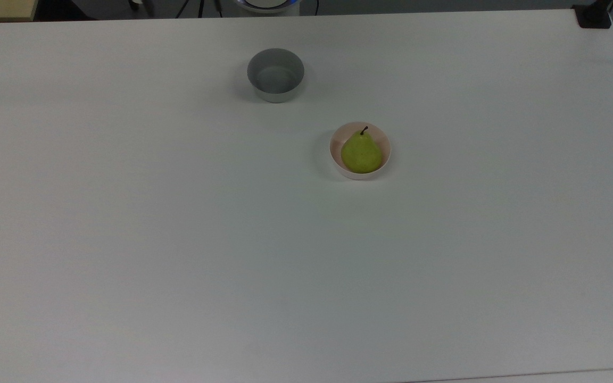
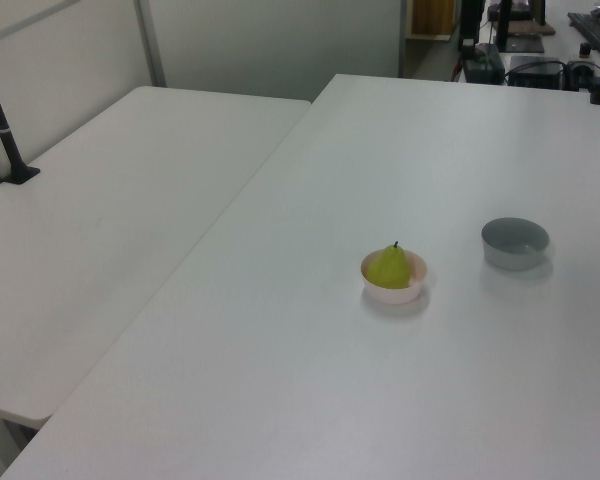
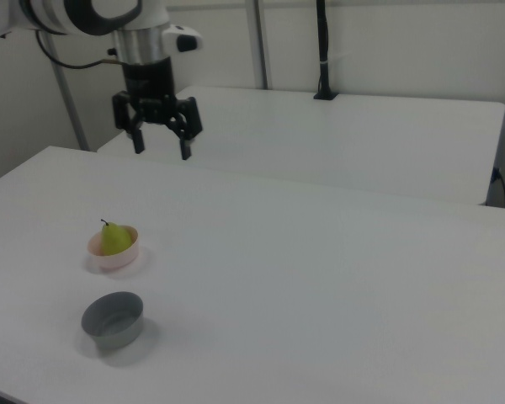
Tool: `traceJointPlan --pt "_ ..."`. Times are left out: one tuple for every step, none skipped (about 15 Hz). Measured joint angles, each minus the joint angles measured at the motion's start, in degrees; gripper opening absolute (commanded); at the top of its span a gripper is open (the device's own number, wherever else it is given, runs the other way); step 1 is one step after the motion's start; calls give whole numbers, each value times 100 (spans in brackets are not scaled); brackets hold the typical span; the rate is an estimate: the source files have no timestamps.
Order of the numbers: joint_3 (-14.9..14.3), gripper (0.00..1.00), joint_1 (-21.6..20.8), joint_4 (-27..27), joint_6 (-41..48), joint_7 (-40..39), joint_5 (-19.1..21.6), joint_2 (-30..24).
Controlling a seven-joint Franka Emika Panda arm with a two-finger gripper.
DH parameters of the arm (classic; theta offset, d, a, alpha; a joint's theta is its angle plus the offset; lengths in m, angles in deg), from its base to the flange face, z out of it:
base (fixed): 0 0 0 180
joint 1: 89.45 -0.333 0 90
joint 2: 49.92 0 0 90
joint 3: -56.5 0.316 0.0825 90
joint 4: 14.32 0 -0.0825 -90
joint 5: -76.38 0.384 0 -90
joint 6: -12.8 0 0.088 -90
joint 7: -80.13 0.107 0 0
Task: Pick up a pear from the bowl
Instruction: 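Move the open gripper over the pear in the pink bowl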
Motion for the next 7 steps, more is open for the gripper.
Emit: traceJointPlan --pt "123 100 -153 -1 0 0 0 39" --pt "245 100 -238 -3 0 0 0 81" --pt "428 100 -420 -5 0 18 0 167" --pt "495 100 -707 -5 -99 96 1 269" --pt "499 100 -938 -6 -225 235 1 344" --pt "497 100 -1287 -9 -465 503 0 483" --pt "426 100 -1617 -11 -745 750 -2 635"
